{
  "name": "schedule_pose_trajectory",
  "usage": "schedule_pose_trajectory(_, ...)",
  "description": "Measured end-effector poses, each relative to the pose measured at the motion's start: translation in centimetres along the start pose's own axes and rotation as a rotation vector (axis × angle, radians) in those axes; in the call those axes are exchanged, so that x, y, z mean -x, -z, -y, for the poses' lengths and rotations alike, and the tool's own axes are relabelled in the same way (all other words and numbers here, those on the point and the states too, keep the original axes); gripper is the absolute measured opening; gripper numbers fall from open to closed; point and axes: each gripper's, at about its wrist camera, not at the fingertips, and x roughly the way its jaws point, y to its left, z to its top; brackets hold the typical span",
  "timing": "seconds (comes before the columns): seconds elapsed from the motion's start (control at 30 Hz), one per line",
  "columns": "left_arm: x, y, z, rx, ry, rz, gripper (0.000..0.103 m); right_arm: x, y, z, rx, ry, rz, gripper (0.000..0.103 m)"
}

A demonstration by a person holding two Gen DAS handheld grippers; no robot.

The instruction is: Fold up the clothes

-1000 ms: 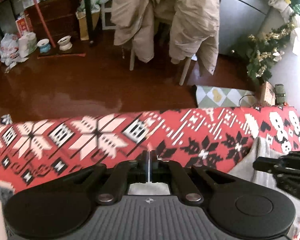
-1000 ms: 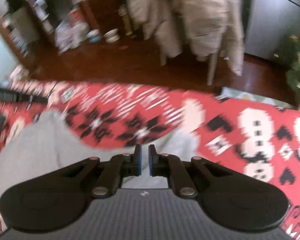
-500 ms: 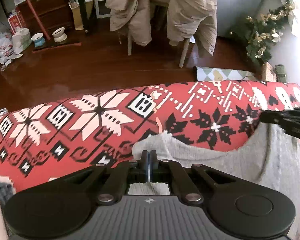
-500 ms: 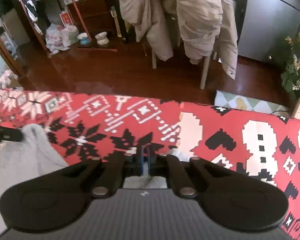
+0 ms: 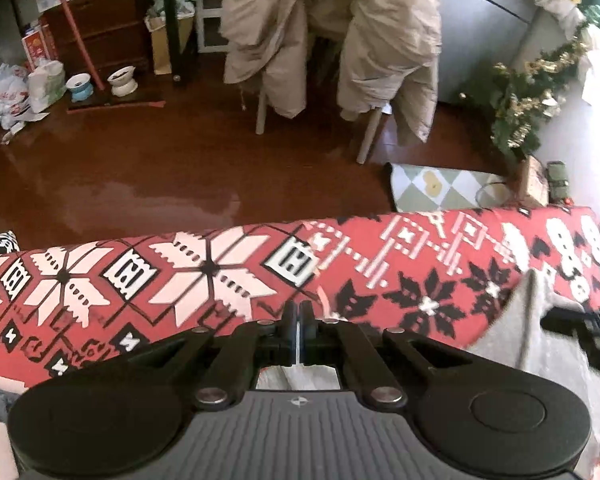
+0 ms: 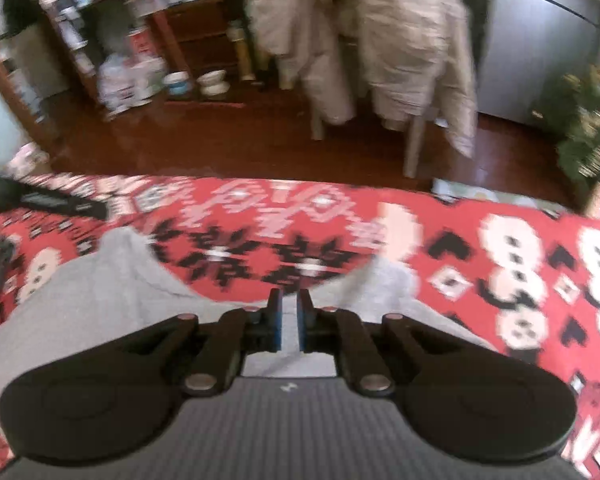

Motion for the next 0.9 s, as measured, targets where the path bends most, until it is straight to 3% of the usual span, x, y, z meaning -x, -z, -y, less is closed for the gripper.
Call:
schedule_pose_trajectory(0.37,2.8,4.7,-0.6,0.069,-0.035,-0.063,0.001,-2.9,-0.6,7.7,-0.149,0.166,-0.005,0.004)
schedule_pose_trajectory(0.5,3.5,6.4,-1.3,0.104,-0.041,-0.091,0.001,-0.9,-0.2,8.8,-0.180,0.143,0.014,0.004)
schedule_pose_trajectory(0.6,2.5,7.3,-1.2,0.081,-0.082,-0.115,0.001,-0.4,1.4,8.2,-0.152,0.113,-0.031,0.004)
schedule_pose_trajectory(0.7,1.3,7.2,-1.3,0.071,-0.101,-0.109,0.001,-1.4,2.4,7.5,-0.125,0.130,-0.063,0.004)
schedule_pose_trajectory(0.87,-0.3,5.4,-2.0,0.075,-0.124,-0.076,0.001,-2.0,1.6,8.2,-0.153,0.155,-0.025,0.001)
schedule_pose_trajectory(0.9,-0.5,5.0,-2.2,0.079,-0.127,-0.072,0.001,-1.8,1.7,8.4,-0.160,0.156,-0.024,0.005)
